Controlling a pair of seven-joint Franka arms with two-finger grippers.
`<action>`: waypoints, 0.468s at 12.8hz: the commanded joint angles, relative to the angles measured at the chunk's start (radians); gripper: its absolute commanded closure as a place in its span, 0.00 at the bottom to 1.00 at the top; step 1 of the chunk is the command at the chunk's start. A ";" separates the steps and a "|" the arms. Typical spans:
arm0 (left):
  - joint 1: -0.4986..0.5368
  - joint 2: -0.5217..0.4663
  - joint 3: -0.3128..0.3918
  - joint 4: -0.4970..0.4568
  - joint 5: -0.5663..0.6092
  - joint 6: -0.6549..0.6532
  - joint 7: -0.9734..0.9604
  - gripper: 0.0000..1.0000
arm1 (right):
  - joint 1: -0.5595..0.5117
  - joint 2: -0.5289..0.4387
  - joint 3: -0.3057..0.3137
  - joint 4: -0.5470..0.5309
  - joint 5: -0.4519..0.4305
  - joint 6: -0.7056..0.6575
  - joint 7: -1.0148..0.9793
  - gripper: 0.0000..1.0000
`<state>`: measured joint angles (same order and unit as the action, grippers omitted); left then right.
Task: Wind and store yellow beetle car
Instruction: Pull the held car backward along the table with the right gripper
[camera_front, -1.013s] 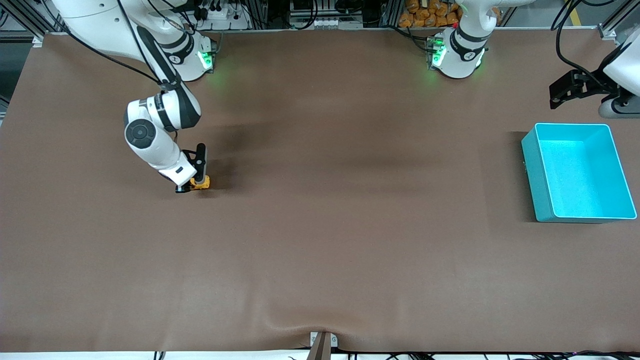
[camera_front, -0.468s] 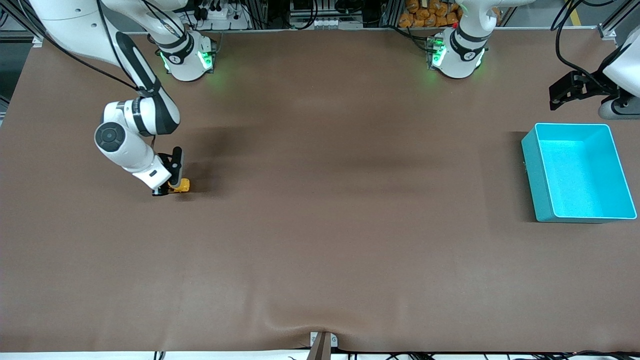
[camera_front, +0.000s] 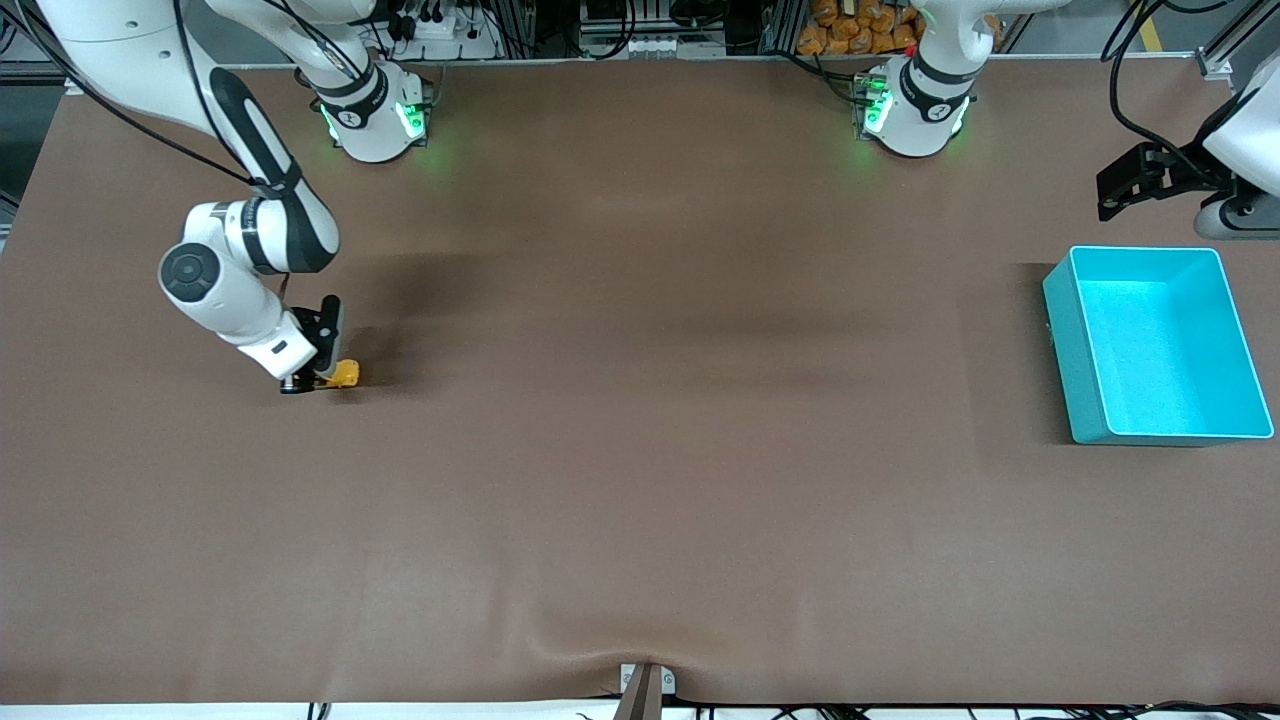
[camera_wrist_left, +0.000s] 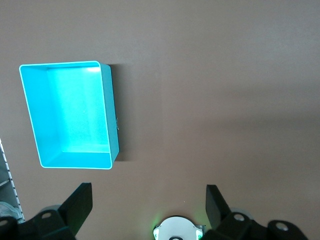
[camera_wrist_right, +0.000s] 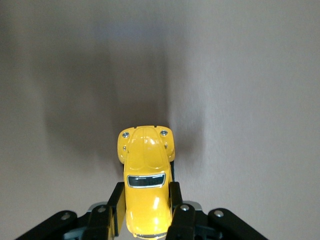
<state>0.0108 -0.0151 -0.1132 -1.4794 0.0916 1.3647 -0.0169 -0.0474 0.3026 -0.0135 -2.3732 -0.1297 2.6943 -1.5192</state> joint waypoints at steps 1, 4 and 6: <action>0.001 -0.005 0.000 -0.001 0.011 0.010 0.009 0.00 | -0.077 0.142 0.003 0.022 -0.021 0.085 -0.032 0.90; 0.000 -0.005 0.000 -0.004 0.011 0.010 0.009 0.00 | -0.126 0.159 0.004 0.023 -0.021 0.087 -0.032 0.90; 0.000 -0.006 0.000 -0.002 0.011 0.010 0.009 0.00 | -0.137 0.162 0.004 0.023 -0.021 0.088 -0.042 0.90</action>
<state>0.0111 -0.0151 -0.1129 -1.4795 0.0916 1.3669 -0.0169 -0.1429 0.3109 -0.0131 -2.3694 -0.1298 2.7210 -1.5484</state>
